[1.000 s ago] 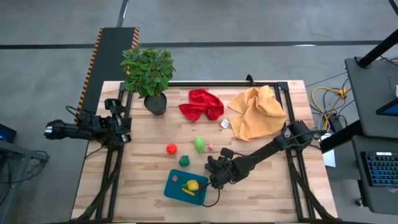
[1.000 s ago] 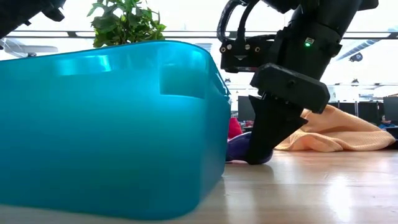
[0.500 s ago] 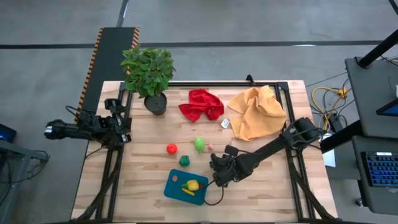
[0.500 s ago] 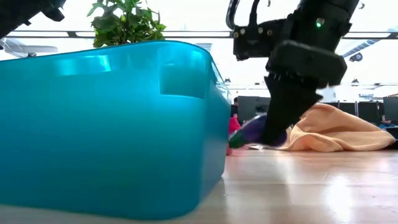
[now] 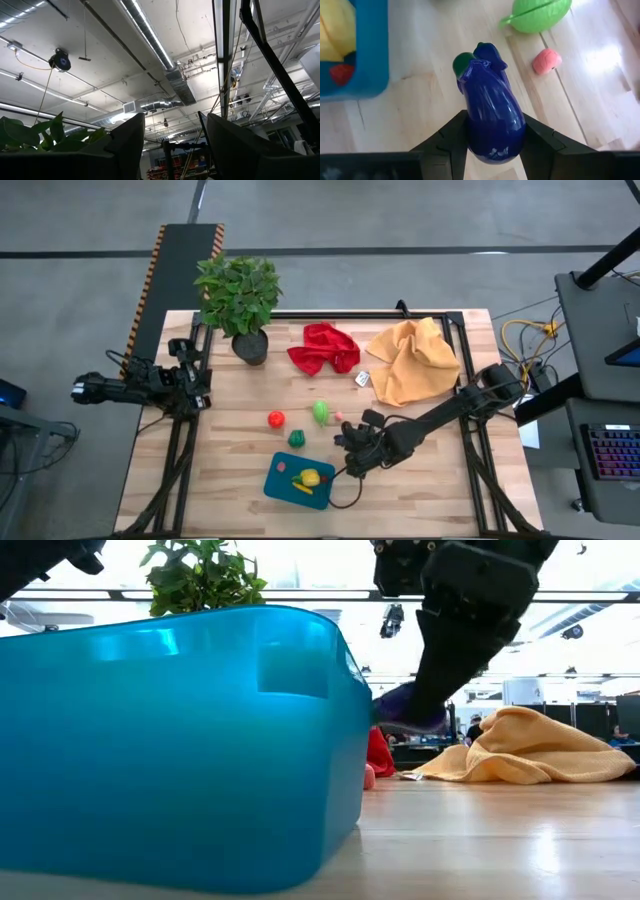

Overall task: Pick and placing Produce into tupperware
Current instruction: Put the eggplant into the blue basket, then put the peach into the blue basket

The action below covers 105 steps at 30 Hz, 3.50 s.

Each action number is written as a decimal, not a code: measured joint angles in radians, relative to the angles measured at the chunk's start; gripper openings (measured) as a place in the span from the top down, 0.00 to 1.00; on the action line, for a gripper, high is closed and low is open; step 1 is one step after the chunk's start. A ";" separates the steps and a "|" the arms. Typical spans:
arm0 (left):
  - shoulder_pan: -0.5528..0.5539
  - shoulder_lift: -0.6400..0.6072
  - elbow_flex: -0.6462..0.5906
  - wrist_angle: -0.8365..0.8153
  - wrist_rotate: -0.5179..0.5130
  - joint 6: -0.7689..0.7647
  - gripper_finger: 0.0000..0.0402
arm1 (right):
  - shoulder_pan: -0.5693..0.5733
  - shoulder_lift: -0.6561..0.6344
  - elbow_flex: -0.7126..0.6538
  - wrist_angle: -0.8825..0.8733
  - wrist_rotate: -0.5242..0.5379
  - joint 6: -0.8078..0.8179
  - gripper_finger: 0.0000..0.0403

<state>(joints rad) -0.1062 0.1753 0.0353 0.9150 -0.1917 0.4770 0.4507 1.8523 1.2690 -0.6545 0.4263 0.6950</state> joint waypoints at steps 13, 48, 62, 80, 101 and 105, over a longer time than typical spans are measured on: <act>0.000 0.000 0.000 0.000 0.000 0.000 0.50 | 0.017 -0.003 0.145 0.072 -0.009 -0.047 0.66; 0.000 -0.001 0.000 0.001 0.000 0.000 0.50 | -0.005 0.298 0.347 0.433 -0.087 -0.304 0.70; 0.000 -0.001 0.000 0.001 0.000 0.001 0.50 | -0.033 0.316 0.380 0.428 -0.152 -0.332 0.70; 0.000 -0.001 0.000 0.001 0.000 0.001 0.50 | -0.053 0.320 0.379 0.429 -0.180 -0.359 0.53; 0.000 -0.001 0.000 -0.011 0.000 0.000 0.50 | -0.108 0.066 0.371 0.258 0.165 -0.484 0.52; 0.000 -0.001 0.000 -0.014 0.000 0.000 0.50 | -0.074 -0.058 0.225 0.252 0.174 -0.464 0.53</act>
<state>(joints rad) -0.1060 0.1741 0.0353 0.9014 -0.1913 0.4774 0.3762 1.7941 1.4941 -0.4026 0.5999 0.2315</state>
